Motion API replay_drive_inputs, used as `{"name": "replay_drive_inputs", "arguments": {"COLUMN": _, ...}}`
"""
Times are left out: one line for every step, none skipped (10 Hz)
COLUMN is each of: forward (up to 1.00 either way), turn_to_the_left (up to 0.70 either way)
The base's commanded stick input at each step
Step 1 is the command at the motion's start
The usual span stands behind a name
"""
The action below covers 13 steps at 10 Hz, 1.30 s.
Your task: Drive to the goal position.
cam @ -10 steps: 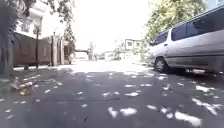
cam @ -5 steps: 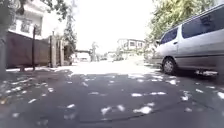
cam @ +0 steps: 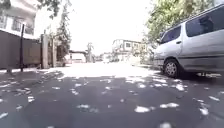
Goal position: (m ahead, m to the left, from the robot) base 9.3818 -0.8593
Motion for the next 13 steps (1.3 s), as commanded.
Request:
{"name": "replay_drive_inputs", "arguments": {"forward": 1.0, "turn_to_the_left": -0.03}}
{"name": "replay_drive_inputs", "arguments": {"forward": 1.0, "turn_to_the_left": -0.03}}
{"name": "replay_drive_inputs", "arguments": {"forward": 1.0, "turn_to_the_left": -0.03}}
{"name": "replay_drive_inputs", "arguments": {"forward": 1.0, "turn_to_the_left": -0.01}}
{"name": "replay_drive_inputs", "arguments": {"forward": 1.0, "turn_to_the_left": 0.0}}
{"name": "replay_drive_inputs", "arguments": {"forward": 1.0, "turn_to_the_left": 0.0}}
{"name": "replay_drive_inputs", "arguments": {"forward": 1.0, "turn_to_the_left": -0.05}}
{"name": "replay_drive_inputs", "arguments": {"forward": 1.0, "turn_to_the_left": -0.31}}
{"name": "replay_drive_inputs", "arguments": {"forward": 1.0, "turn_to_the_left": -0.4}}
{"name": "replay_drive_inputs", "arguments": {"forward": 1.0, "turn_to_the_left": -0.39}}
{"name": "replay_drive_inputs", "arguments": {"forward": 1.0, "turn_to_the_left": 0.0}}
{"name": "replay_drive_inputs", "arguments": {"forward": 1.0, "turn_to_the_left": 0.0}}
{"name": "replay_drive_inputs", "arguments": {"forward": 1.0, "turn_to_the_left": 0.0}}
